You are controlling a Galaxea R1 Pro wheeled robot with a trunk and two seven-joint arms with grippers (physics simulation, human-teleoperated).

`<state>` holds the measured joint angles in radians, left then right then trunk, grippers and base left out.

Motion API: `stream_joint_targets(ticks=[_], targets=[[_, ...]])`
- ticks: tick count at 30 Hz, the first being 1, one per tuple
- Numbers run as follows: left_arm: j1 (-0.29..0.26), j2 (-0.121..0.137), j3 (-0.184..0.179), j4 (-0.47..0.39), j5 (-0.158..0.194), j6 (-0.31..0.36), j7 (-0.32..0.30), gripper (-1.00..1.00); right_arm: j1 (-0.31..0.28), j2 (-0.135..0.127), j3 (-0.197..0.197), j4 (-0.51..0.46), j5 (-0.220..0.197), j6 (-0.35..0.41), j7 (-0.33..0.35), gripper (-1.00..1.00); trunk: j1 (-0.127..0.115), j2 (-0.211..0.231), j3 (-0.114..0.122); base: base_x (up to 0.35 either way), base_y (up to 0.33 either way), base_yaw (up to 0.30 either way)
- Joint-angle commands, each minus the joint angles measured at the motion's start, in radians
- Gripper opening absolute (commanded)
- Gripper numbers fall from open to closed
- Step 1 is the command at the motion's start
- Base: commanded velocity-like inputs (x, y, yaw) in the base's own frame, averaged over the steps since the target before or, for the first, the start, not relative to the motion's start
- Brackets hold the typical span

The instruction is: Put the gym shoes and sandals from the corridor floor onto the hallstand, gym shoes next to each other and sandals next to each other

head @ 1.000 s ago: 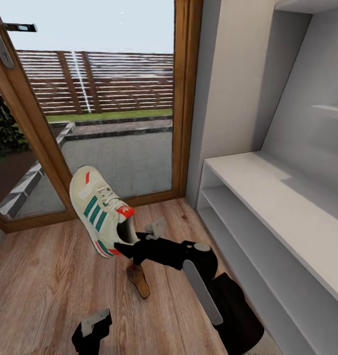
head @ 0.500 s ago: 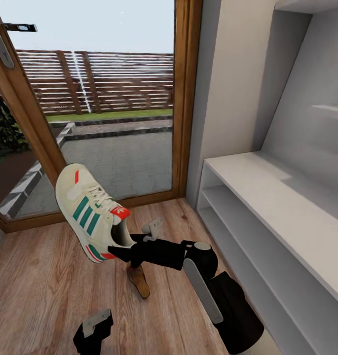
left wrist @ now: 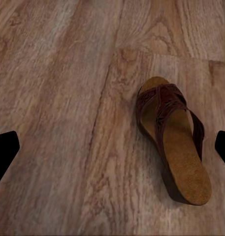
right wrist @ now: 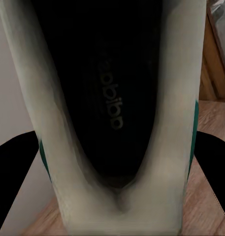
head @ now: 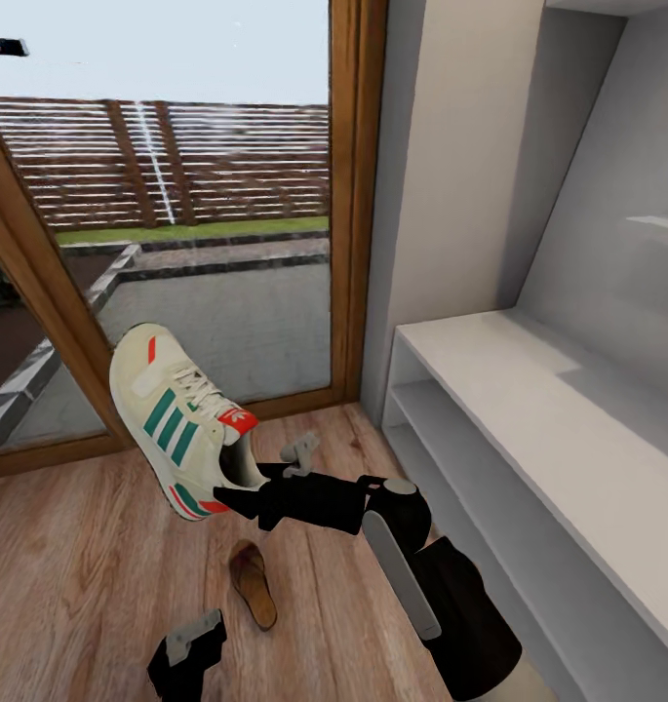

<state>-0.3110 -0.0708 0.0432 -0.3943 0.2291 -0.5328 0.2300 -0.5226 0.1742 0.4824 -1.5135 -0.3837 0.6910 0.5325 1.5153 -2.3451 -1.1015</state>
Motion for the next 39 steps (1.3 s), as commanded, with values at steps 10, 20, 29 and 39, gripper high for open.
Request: stream_joint_targets(ticks=[10, 20, 29, 39], targets=[[-0.001, -0.001, 0.006, 0.0, 0.0, -0.003, 0.0, 1.0, -0.001, 0.0, -0.001, 0.004, -0.001, 0.007, -0.122, -1.0, 0.0, 0.0, -0.006, 0.018, -0.011, 0.106], [-0.002, -0.006, 0.004, -0.001, 0.07, -0.004, 0.0, 1.0, -0.001, 0.0, 0.001, 0.004, -0.004, 0.006, -0.186, -1.0, 0.0, 0.0, -0.008, 0.0, 0.0, 0.035], [-0.002, -0.008, 0.001, 0.0, 0.097, -0.004, 0.0, 1.0, -0.001, 0.0, 0.001, 0.004, -0.004, 0.005, -0.188, -1.0, 0.0, 0.0, -0.008, 0.061, -0.035, 0.001], [-0.002, -0.014, 0.001, 0.003, 0.097, -0.005, -0.001, 1.0, -0.001, 0.0, 0.001, 0.003, -0.006, 0.005, -0.187, -1.0, 0.0, 0.0, -0.014, 0.049, -0.026, 0.106]])
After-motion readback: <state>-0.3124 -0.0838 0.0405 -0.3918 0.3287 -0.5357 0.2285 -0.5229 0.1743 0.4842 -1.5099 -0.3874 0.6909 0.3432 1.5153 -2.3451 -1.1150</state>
